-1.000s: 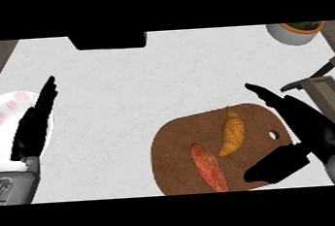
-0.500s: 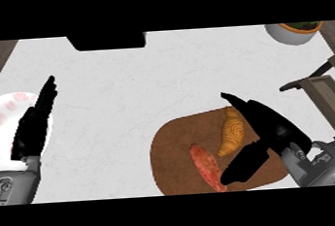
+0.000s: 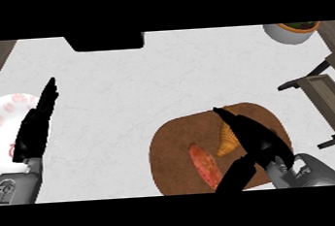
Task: Pick the sweet potato from the cutting board and place it in the tiered basket
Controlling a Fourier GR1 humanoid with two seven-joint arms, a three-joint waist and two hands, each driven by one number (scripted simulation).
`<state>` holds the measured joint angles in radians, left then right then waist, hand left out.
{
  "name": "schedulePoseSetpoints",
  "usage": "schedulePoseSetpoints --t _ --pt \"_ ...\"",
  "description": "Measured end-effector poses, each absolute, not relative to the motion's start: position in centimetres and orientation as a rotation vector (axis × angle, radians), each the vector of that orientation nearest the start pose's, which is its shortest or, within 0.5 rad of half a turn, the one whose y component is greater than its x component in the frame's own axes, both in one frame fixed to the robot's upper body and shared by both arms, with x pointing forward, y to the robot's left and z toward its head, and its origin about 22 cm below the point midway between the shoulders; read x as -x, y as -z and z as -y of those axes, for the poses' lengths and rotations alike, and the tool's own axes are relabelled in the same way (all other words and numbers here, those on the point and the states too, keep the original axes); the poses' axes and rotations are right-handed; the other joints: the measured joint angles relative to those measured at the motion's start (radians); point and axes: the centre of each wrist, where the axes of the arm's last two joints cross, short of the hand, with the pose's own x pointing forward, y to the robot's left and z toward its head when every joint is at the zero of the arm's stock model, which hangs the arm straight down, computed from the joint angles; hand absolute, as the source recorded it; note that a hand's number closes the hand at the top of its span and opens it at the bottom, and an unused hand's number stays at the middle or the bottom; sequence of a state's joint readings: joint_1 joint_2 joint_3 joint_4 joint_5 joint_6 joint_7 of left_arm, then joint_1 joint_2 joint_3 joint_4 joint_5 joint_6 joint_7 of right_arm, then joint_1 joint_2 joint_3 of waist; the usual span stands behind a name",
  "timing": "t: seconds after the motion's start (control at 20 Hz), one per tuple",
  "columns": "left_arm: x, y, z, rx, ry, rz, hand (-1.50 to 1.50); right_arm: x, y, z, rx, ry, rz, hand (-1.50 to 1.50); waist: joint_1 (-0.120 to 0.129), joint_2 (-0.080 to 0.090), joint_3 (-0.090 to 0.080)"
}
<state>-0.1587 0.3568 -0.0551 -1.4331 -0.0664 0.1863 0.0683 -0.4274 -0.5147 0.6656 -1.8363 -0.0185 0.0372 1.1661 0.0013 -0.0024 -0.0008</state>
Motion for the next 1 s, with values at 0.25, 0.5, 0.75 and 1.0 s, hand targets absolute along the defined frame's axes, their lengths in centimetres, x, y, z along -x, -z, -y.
schedulePoseSetpoints --t 0.25,0.5,0.75,1.0 --pt "-27.7 -3.0 -29.4 -0.436 0.233 1.528 0.00 -24.2 -11.9 14.3 0.410 -0.992 0.854 -1.50 0.000 0.000 0.000" --pt "-27.5 -2.9 -29.7 -0.431 0.230 1.532 0.00 -23.7 -11.3 13.3 0.448 -1.024 0.861 -1.50 0.001 0.000 0.000" --pt "-27.8 -3.3 -30.0 -0.437 0.230 1.531 0.00 -23.4 -11.1 12.8 0.458 -1.040 0.864 -1.50 -0.001 0.000 0.000" --pt "-27.9 -3.7 -29.9 -0.434 0.230 1.531 0.00 -23.1 -9.9 12.2 0.450 -1.048 0.833 -1.50 -0.001 0.001 0.000"
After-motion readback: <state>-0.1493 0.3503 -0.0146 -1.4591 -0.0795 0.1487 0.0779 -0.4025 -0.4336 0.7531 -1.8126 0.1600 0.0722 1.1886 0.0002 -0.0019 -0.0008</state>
